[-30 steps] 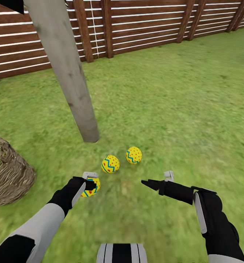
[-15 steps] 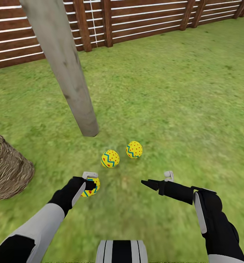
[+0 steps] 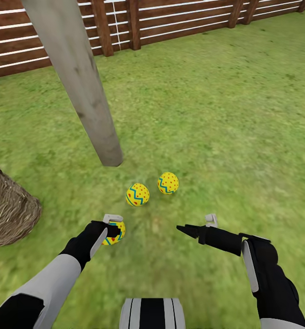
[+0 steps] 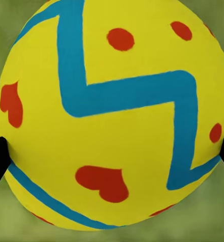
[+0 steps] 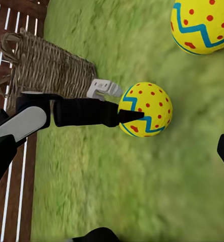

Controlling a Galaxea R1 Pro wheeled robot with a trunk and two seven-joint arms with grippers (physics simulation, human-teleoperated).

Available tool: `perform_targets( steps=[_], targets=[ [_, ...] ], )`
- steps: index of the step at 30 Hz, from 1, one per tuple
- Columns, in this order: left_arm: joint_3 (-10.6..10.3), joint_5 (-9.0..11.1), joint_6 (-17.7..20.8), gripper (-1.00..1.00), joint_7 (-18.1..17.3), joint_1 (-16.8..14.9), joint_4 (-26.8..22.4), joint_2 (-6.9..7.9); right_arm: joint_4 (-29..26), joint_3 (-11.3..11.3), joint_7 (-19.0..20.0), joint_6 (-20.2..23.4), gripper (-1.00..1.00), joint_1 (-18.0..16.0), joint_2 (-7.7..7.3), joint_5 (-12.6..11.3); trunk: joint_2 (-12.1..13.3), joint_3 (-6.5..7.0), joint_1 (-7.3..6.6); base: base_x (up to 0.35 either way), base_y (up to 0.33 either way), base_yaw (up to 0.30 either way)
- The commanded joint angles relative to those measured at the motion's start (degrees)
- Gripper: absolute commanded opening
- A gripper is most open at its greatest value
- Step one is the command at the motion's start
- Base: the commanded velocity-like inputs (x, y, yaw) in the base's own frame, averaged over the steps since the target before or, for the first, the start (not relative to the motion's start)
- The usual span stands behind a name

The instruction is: Take the three Easter eggs out of the wicker basket on the lawn in the garden, then place them on the lawn next to a single tree (choose any tree) so that all three eggs are next to the same tree and none are left in the basket.

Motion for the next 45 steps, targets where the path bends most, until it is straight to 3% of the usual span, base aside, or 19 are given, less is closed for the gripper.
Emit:
perform_targets(
  steps=[1,6,7,22,37,45],
  targets=[
    [-0.27,0.5,0.21,-1.0,0.51,0.03,-0.01,0.07,-0.02,-0.12,0.19,0.5,1.0,-0.03,0.05,-0.05,-0.01,-0.04,0.01,0.0,0.0,0.0],
    [-0.25,0.5,0.19,-1.0,0.53,0.03,-0.06,0.07,-0.02,-0.12,0.17,0.51,1.0,-0.03,0.05,-0.04,-0.01,-0.04,0.01,0.0,0.0,0.0],
    [-0.22,0.5,0.18,1.0,0.53,0.03,-0.07,0.07,-0.02,-0.12,0.16,0.51,1.0,-0.03,0.05,-0.03,-0.01,-0.04,0.01,0.0,0.0,0.0],
    [-0.09,0.5,0.25,1.0,0.53,0.03,-0.15,0.07,-0.02,-0.12,0.14,0.5,1.0,-0.03,0.05,-0.04,-0.01,-0.04,0.01,0.0,0.0,0.0],
    [0.18,0.44,1.33,1.0,0.38,0.03,0.21,-0.04,0.0,-0.12,0.14,0.5,1.0,-0.03,0.05,-0.06,0.2,3.28,-0.38,0.0,0.0,0.0],
    [0.57,0.57,4.94,1.0,0.42,0.03,0.0,-0.18,0.07,-0.1,0.14,0.48,1.0,-0.03,0.05,0.02,0.3,5.05,-0.58,-0.033,0.0,0.0]
  ],
)
